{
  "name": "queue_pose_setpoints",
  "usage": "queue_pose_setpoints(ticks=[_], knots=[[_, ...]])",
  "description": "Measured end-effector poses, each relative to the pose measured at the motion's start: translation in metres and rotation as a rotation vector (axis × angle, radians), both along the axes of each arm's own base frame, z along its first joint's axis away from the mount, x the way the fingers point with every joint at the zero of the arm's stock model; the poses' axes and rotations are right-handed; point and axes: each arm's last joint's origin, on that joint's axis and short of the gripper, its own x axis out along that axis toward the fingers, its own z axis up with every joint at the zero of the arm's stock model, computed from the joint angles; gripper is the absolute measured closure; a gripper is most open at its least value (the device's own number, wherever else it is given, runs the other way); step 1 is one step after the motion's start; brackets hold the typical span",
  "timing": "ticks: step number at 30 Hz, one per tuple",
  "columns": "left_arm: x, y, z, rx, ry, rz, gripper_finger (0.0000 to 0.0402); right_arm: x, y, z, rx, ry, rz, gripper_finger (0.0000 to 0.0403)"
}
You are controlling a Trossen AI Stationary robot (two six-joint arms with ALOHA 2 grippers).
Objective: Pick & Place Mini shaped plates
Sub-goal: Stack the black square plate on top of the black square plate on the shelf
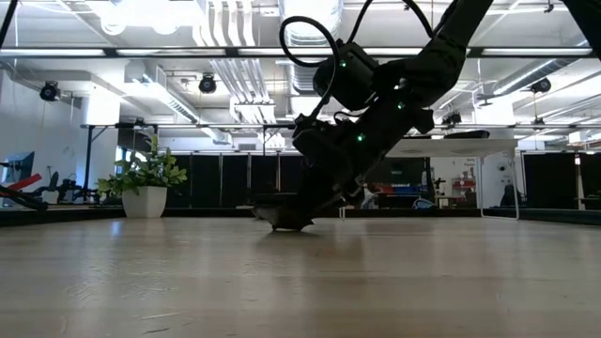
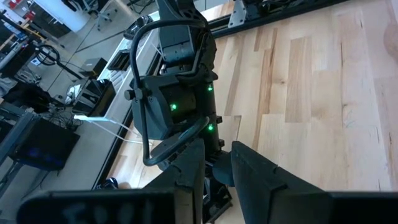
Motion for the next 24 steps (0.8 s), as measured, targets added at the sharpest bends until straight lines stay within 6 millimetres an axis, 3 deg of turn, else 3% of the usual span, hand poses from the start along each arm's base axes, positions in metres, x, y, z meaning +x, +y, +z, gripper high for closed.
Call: queue_pose_setpoints(ticks=[12,24], knots=[[-0.0001,0.0,-0.0001,0.001,0.001,0.0,0.0324,0.0,0.0017,0.0055,0.041,-0.016,0.034,0.0311],[0.0,0.0,-0.0001,0.0,0.001,0.0,0.0324,-0.0004,0.0004,0.004,0.074,-0.012,-0.047,0.0312]])
